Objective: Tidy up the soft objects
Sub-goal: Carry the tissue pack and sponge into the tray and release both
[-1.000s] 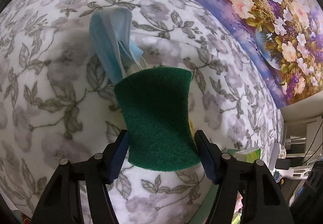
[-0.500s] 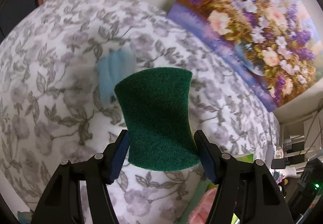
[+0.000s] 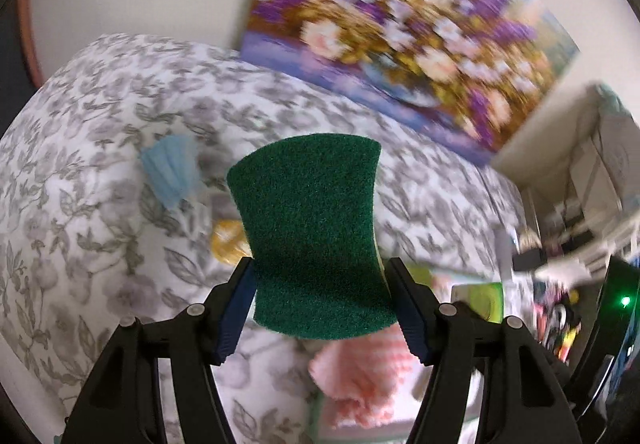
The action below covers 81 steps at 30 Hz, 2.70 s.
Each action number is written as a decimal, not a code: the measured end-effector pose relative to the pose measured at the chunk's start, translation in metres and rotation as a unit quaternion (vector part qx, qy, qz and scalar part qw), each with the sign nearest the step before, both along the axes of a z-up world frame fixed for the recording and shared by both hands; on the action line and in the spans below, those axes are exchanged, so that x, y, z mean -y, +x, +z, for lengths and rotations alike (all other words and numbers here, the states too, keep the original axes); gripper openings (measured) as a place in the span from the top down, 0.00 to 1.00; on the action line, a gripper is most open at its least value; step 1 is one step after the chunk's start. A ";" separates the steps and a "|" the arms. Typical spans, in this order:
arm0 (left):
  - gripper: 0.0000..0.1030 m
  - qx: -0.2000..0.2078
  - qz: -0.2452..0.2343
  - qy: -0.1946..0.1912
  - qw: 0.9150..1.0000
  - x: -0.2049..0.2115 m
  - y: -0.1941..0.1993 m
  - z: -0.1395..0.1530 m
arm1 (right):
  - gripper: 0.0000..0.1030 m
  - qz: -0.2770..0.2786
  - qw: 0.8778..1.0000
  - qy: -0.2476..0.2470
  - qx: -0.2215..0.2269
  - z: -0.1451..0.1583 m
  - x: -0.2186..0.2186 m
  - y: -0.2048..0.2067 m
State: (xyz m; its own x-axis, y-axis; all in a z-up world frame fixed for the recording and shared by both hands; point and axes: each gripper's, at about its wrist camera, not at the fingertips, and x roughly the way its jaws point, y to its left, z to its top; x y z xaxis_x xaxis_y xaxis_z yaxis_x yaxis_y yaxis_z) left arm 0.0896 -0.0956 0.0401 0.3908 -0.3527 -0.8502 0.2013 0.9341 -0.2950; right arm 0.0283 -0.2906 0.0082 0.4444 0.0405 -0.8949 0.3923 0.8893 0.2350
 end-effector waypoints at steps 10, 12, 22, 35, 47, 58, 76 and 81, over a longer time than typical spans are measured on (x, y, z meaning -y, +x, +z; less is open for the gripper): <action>0.35 -0.014 -0.100 0.018 0.995 0.059 -0.057 -0.009 | 0.32 -0.080 0.997 -0.011 -0.019 -0.002 0.052 -0.074; 0.35 -0.013 -0.117 0.025 0.993 0.070 -0.069 -0.011 | 0.32 -0.092 0.995 -0.011 -0.021 -0.003 0.060 -0.084; 0.34 -0.053 -0.163 0.068 0.983 0.105 -0.090 -0.047 | 0.32 -0.153 0.984 -0.009 -0.087 -0.043 0.098 -0.125; 0.34 -0.092 -0.167 0.087 0.978 0.115 -0.090 -0.071 | 0.31 -0.152 0.980 -0.004 -0.127 -0.065 0.103 -0.124; 0.24 -0.097 -0.175 0.098 0.975 0.117 -0.090 -0.073 | 0.29 -0.149 0.979 -0.004 -0.137 -0.069 0.102 -0.123; 0.15 -0.077 -0.169 0.099 0.978 0.113 -0.087 -0.068 | 0.25 -0.153 0.979 -0.004 -0.136 -0.069 0.102 -0.124; 0.14 -0.068 -0.067 0.097 0.991 0.074 -0.059 -0.064 | 0.04 -0.157 0.978 -0.021 -0.134 -0.066 0.104 -0.124; 0.14 -0.061 -0.052 0.107 0.991 0.068 -0.054 -0.064 | 0.03 -0.158 0.979 -0.021 -0.128 -0.063 0.103 -0.124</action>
